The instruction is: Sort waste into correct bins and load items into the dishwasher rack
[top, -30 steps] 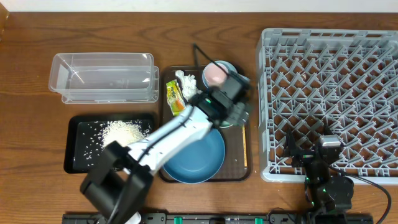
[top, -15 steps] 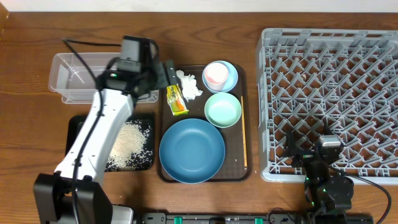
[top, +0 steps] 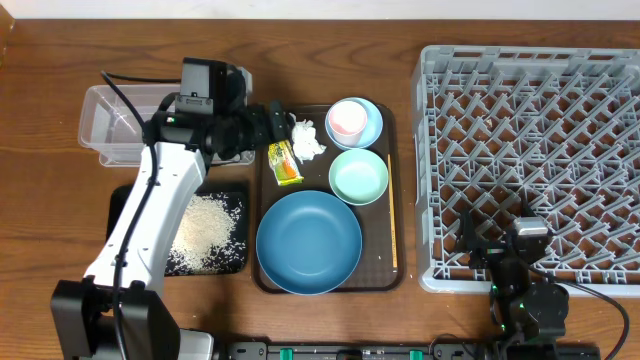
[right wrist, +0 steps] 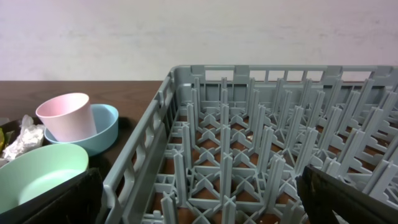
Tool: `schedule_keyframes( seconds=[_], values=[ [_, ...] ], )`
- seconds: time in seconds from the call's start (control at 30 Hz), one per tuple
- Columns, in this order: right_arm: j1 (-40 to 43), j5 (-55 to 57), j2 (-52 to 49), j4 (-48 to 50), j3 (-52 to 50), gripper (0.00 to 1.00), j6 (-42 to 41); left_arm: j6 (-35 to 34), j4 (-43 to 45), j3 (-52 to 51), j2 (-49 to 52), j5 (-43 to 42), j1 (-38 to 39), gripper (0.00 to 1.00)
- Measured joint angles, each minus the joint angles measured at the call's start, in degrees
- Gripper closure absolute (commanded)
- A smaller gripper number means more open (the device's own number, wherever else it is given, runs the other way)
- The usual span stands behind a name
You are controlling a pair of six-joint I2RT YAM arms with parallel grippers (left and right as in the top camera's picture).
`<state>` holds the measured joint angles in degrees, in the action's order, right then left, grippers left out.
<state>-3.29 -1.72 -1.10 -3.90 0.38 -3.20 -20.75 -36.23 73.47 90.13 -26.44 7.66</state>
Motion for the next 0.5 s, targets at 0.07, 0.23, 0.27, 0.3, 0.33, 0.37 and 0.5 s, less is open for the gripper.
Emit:
schedule_keyframes(
  seconds=[0.07,0.23,0.27,0.3,0.33,0.37,0.5],
  values=[
    [0.0,0.0,0.0,0.0,0.0,0.01,0.0,0.2,0.0,0.0,0.0,-1.7,0.5,0.0],
    [0.0,0.0,0.0,0.0,0.0,0.01,0.0,1.7,-0.8,0.0,0.0,-1.9,3.5,0.08],
    [0.0,0.0,0.0,0.0,0.0,0.01,0.0,1.9,-1.3,0.0,0.0,-1.0,4.4,0.09],
    [0.0,0.0,0.0,0.0,0.0,0.01,0.0,2.3,-1.8,0.0,0.0,0.0,5.2,0.09],
    [0.0,0.0,0.0,0.0,0.0,0.01,0.0,2.5,-2.4,0.0,0.0,1.2,6.0,0.09],
    [0.0,0.0,0.0,0.0,0.0,0.01,0.0,2.6,-3.0,0.0,0.0,2.7,6.9,0.09],
    [0.0,0.0,0.0,0.0,0.0,0.01,0.0,2.6,-5.0,0.0,0.0,5.9,9.1,0.09]
  ],
)
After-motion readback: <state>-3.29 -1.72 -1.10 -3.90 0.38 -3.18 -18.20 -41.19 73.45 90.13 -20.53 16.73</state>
